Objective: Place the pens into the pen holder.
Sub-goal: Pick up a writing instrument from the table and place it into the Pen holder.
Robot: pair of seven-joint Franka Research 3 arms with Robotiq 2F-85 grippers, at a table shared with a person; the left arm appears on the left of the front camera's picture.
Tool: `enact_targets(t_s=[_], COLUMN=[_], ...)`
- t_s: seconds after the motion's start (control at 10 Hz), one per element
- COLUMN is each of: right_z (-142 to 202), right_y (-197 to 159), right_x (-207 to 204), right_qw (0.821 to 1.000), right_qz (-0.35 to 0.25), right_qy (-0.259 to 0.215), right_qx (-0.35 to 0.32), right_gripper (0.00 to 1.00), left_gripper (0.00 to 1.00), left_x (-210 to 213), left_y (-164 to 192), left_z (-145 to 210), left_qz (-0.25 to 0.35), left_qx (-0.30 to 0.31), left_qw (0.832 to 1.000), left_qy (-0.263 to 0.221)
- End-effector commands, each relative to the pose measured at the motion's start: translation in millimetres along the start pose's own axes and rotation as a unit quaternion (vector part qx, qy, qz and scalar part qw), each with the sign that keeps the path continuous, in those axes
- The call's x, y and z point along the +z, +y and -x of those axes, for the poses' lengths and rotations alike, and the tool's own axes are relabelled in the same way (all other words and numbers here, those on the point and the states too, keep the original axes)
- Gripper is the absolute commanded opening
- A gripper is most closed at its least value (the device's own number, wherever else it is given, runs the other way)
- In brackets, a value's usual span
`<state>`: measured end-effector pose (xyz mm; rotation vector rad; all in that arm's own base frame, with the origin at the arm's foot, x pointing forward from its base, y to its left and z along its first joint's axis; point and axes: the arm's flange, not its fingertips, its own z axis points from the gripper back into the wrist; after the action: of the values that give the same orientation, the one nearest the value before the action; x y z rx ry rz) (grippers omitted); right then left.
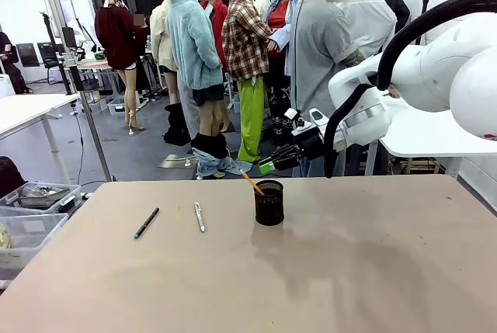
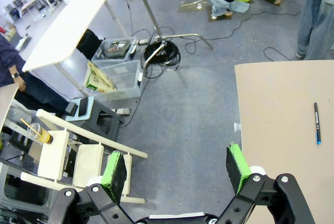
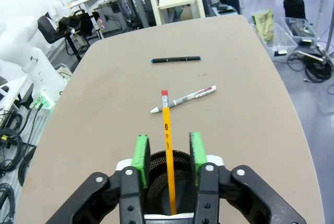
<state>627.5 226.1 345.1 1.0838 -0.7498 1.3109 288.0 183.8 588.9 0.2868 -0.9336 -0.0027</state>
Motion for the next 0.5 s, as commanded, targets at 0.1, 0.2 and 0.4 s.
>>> enact_targets(t_s=[0.1,0.2,0.4], right_z=[-8,-15,-17], right_y=[38,61,115], right_x=[42,73,151], right_qw=[0.997,0.988,0.943], right_qz=[0.051,0.113,0.264], right_qy=[0.052,0.097,0.177], right_qx=[-0.018,-0.034,-0.103], right_gripper=[0.6,0.6,0.6], left_gripper=[1.0,1.0,1.0], left_x=[-1,-1,-1], left_y=[0,0,0], left_z=[-1,-1,-1], left_qz=[-0.004,-0.004,-0.004], left_qx=[0.001,0.001,0.001], left_qw=[1.0,1.0,1.0], left_qy=[-0.002,-0.002,-0.002])
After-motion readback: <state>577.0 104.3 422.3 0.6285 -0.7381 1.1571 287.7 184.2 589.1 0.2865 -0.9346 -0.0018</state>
